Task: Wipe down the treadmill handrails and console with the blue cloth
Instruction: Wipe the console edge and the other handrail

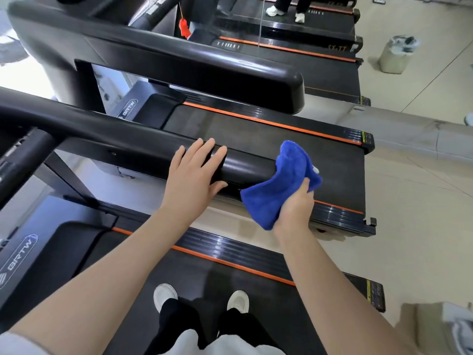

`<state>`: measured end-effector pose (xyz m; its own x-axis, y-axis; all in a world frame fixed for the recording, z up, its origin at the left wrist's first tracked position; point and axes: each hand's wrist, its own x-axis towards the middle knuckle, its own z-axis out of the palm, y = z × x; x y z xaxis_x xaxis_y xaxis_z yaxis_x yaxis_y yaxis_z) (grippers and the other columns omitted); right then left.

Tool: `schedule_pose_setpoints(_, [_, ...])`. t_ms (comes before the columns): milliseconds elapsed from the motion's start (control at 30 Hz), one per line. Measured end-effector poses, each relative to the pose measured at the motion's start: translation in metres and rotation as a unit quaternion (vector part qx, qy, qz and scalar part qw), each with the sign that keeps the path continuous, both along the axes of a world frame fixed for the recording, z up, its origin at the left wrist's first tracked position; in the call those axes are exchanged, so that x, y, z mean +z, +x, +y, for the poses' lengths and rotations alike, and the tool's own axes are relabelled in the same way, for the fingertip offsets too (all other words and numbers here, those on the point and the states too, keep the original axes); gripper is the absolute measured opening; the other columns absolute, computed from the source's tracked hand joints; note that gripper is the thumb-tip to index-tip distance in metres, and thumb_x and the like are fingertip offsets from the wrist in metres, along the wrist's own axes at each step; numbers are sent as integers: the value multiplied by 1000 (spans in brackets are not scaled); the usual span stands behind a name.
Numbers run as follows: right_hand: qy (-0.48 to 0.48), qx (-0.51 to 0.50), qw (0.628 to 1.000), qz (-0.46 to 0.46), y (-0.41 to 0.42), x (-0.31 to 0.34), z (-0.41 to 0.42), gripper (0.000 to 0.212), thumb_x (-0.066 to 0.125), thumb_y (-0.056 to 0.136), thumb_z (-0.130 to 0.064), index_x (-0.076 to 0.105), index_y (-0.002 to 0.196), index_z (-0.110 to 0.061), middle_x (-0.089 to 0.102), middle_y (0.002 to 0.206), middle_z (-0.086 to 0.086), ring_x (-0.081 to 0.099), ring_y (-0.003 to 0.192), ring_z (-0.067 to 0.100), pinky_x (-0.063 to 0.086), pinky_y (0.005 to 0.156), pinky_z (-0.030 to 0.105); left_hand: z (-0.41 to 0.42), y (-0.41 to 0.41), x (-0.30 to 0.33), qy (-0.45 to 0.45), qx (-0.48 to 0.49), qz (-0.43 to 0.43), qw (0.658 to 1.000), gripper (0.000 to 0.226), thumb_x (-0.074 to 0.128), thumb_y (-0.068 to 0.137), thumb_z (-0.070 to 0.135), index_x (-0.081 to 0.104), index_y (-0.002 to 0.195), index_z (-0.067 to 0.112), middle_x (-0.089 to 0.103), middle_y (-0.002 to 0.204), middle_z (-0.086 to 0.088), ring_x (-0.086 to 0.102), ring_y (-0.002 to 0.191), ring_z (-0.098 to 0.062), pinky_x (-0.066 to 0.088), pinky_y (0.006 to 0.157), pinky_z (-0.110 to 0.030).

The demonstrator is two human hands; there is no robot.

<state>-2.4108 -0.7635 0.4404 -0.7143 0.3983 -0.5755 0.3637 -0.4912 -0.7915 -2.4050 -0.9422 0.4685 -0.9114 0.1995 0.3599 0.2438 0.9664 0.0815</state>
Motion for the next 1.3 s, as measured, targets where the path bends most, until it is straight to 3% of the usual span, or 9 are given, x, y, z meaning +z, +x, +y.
schedule_pose_setpoints(133, [-124,-61,987,-82,1,-6,-6,29,35,94,-52,55,109,-36,60,104,-10,59,95,15,46,73,30,-1,1,0,6,-2,-2,1000,69,85,61,24,59,123,11,59,127,-16,55,119,-36,38,99,-53])
schedule_pose_setpoints(200, [-146,-74,984,-66,-1,-5,-13,20,30,97,-45,48,96,-38,50,94,-13,52,86,12,44,67,28,-1,1,0,6,-5,-8,1000,68,84,62,25,59,123,12,58,128,-15,54,119,-36,37,100,-52])
schedule_pose_setpoints(367, [-207,-171,960,-81,0,9,-35,27,23,100,-45,46,111,-36,45,119,-7,45,120,22,36,104,41,-3,1,2,12,-15,-27,999,66,81,65,28,57,125,13,57,130,-14,52,122,-34,35,102,-50])
schedule_pose_setpoints(500, [-271,-271,920,-83,2,19,-70,41,33,96,-51,37,133,-35,42,139,-9,39,131,26,29,111,42,-6,1,7,53,-25,-38,998,50,59,76,30,59,123,14,58,129,-12,53,121,-32,31,103,-44])
schedule_pose_setpoints(667, [-274,-165,947,-8,5,34,-159,45,45,90,-54,43,131,-34,51,136,-4,52,120,20,41,103,40,-33,-9,29,112,-118,-115,980,49,28,80,18,63,111,6,66,113,-13,61,104,-32,48,89,-40])
schedule_pose_setpoints(833, [-266,-108,958,-28,-2,50,-189,48,51,85,-59,49,125,-33,58,126,-8,63,103,20,52,68,30,-90,-12,48,207,-70,-123,968,47,31,84,16,55,122,4,60,121,-12,52,113,-26,38,98,-32])
schedule_pose_setpoints(1033, [-275,-143,949,-65,-3,60,-190,47,59,78,-62,46,113,-32,52,127,-10,56,106,18,47,90,42,-187,-25,42,142,-10,-112,984,41,49,89,2,51,130,2,50,136,-16,44,127,-33,30,109,-38])
schedule_pose_setpoints(1200, [-316,-92,941,-79,-13,61,-269,42,55,77,-70,48,92,-32,46,133,-13,49,114,14,38,107,39,-242,-24,38,108,16,-102,989,40,45,83,-7,60,120,-1,54,128,-24,50,117,-43,42,99,-51])
schedule_pose_setpoints(1300, [-249,4,967,-43,-20,51,-321,46,48,84,-64,49,113,-28,50,134,-6,54,109,15,44,101,37,-274,-19,35,99,30,-105,989,43,41,78,-1,62,116,-3,56,124,-28,54,110,-48,44,93,-54])
